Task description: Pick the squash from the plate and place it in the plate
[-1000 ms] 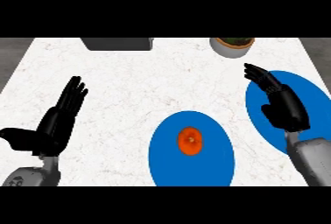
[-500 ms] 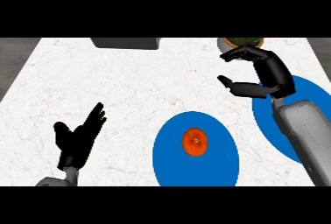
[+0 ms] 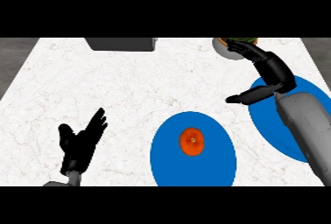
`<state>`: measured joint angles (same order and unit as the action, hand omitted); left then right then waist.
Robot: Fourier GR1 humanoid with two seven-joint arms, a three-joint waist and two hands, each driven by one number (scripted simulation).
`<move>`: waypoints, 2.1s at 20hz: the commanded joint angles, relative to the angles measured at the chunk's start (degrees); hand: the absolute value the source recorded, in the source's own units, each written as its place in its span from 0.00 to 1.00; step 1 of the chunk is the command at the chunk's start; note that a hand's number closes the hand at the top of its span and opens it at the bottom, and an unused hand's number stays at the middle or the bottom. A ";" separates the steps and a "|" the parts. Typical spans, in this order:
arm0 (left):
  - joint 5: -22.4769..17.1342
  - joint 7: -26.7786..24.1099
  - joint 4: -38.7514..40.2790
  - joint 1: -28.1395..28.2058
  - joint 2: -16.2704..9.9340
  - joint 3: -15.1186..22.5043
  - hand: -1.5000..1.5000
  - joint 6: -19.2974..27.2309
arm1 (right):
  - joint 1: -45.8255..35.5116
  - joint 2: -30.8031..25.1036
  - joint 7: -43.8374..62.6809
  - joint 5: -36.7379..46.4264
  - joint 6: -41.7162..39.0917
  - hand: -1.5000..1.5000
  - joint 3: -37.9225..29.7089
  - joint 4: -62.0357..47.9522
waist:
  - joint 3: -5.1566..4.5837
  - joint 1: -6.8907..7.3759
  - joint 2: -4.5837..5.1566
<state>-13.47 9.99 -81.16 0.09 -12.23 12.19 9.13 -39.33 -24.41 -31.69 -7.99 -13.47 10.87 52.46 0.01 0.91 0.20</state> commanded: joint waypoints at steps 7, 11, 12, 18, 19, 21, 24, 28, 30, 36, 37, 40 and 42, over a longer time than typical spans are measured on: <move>0.63 2.75 -1.17 -0.44 0.59 -0.68 0.50 1.76 | -2.76 -8.81 9.19 14.20 -9.39 0.00 12.74 10.10 | -0.05 -1.15 -0.51; 0.78 2.76 0.10 -1.88 2.12 -0.52 0.50 1.27 | 0.82 -8.39 15.51 17.81 -8.89 0.00 14.65 17.64 | -0.04 -1.37 -0.41; 1.62 0.08 -0.73 2.18 1.17 -0.13 0.50 0.62 | 0.19 -7.10 19.30 18.88 -8.35 0.00 15.54 19.34 | -0.06 -1.06 -0.47; 0.35 -1.05 4.11 -0.42 0.91 -3.33 0.50 -2.48 | 8.23 -1.36 31.75 23.59 -5.94 0.00 18.32 33.76 | -0.05 -1.39 -0.41; 2.47 -0.05 1.03 -0.16 2.19 -1.45 0.50 -0.40 | 5.39 0.71 33.29 24.68 -7.40 0.00 17.89 31.28 | -0.03 -0.89 -0.33; 1.79 1.48 1.39 -0.82 1.31 -2.96 0.50 -2.06 | 5.95 0.83 29.96 29.12 -7.48 0.00 16.61 27.78 | -0.02 -0.76 -0.23; 1.95 0.37 1.37 -0.86 1.24 -3.80 0.50 -2.78 | 7.59 2.65 35.64 29.86 -10.93 0.00 17.86 31.00 | -0.03 -0.86 -0.27; 2.46 1.00 -0.55 1.27 2.37 -3.66 0.50 -2.94 | 10.77 4.99 32.20 33.37 -12.31 0.00 17.77 28.36 | -0.01 -0.64 -0.21; 3.21 1.49 -0.36 0.99 2.34 -3.67 0.50 -3.44 | 15.92 5.39 33.40 35.20 -11.80 0.00 18.79 33.65 | -0.01 -0.84 -0.25; 4.31 2.27 -1.62 1.26 4.55 -4.43 0.50 -3.58 | 18.37 8.98 32.28 41.51 -13.32 0.00 16.88 34.72 | -0.01 -0.82 -0.24; 3.72 3.75 0.00 -1.98 3.55 -6.41 0.50 -4.71 | 16.91 9.55 31.50 42.20 -14.14 0.00 15.19 32.30 | -0.01 -0.82 -0.21; 5.73 0.51 2.90 -0.74 5.35 -4.59 0.50 -3.61 | 18.45 9.53 33.13 47.99 -10.20 0.00 19.07 32.17 | -0.01 -0.84 -0.21; 4.34 3.46 -0.86 -0.43 3.41 -6.09 0.50 -5.22 | 16.82 11.15 32.55 50.52 -8.92 0.00 17.96 28.72 | 0.00 -0.65 -0.20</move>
<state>-9.19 11.33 -80.18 -0.24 -8.45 6.53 4.60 -22.56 -14.59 1.97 37.40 -24.81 28.70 84.46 -0.01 0.13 -0.02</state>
